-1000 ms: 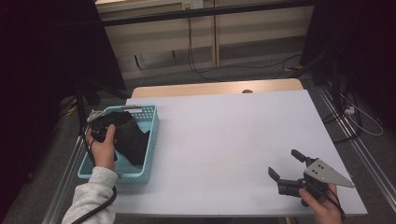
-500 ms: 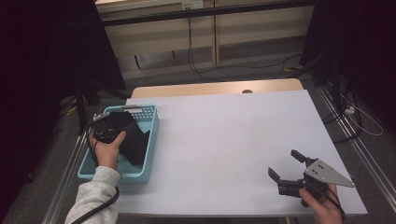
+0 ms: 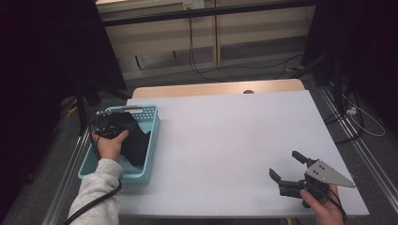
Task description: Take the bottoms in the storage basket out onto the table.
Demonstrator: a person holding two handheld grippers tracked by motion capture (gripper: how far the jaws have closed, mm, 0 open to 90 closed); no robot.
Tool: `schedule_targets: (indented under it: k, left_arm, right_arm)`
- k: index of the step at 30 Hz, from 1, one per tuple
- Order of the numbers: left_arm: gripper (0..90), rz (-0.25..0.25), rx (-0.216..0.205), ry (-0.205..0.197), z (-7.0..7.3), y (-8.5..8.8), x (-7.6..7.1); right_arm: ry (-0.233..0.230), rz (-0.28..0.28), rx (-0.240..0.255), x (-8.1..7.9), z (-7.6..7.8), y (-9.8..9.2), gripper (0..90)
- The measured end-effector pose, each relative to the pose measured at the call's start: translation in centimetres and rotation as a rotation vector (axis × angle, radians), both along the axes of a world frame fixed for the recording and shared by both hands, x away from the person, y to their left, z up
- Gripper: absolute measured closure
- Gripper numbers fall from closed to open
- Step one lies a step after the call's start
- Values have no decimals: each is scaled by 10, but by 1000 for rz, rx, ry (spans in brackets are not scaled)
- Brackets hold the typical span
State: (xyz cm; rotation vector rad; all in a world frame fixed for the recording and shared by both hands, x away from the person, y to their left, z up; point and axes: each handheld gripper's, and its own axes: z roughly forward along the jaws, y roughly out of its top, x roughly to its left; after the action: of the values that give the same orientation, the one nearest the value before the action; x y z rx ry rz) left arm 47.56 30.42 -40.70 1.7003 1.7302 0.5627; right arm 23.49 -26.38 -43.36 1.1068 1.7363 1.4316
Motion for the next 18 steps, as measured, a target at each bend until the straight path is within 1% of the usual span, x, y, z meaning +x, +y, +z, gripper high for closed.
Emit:
schedule_targets:
  k: [1, 2, 3, 4, 5, 6, 8, 9, 10, 11, 14, 15, 16, 18]
  left_arm:
    - [38, 17, 9, 13, -1, 0, 2]
    - [39, 19, 23, 27, -4, 1, 4]
    - [37, 19, 23, 27, -4, 1, 4]
    - [36, 25, 25, 44, -8, 1, 6]
    - [36, 25, 25, 44, -8, 1, 6]
    - [32, 27, 19, 56, -9, 2, 7]
    - [31, 41, 25, 70, -12, 3, 9]
    - [31, 39, 38, 74, -12, 3, 11]
    - [31, 35, 40, 76, -13, 4, 12]
    - [32, 35, 29, 73, -15, 3, 14]
    - [33, 32, 38, 80, -16, 3, 15]
    - [33, 35, 33, 76, -18, 3, 16]
    - [33, 35, 27, 81, -20, 2, 17]
    - [34, 35, 33, 80, -20, 2, 18]
  right_arm:
    - [0, 2, 2, 0, 0, 0, 19]
    - [-1, 3, 2, 0, 0, 1, 19]
    - [0, 4, 2, -1, 0, 1, 20]
    - [-1, 6, 2, -1, 0, 1, 19]
    - [-1, 6, 2, -1, 0, 1, 19]
    - [1, 8, 3, 0, 0, 1, 20]
    - [1, 7, 4, 0, 0, 1, 19]
    - [2, 6, 5, 0, 0, 1, 19]
    - [2, 6, 5, 0, 0, 1, 19]
    - [1, 5, 5, -1, 0, 1, 19]
    - [0, 4, 10, -1, 0, 1, 19]
    - [0, 6, 7, 0, 0, 0, 19]
    - [1, 6, 7, 0, 0, 0, 19]
    - [1, 6, 8, -1, 0, 0, 19]
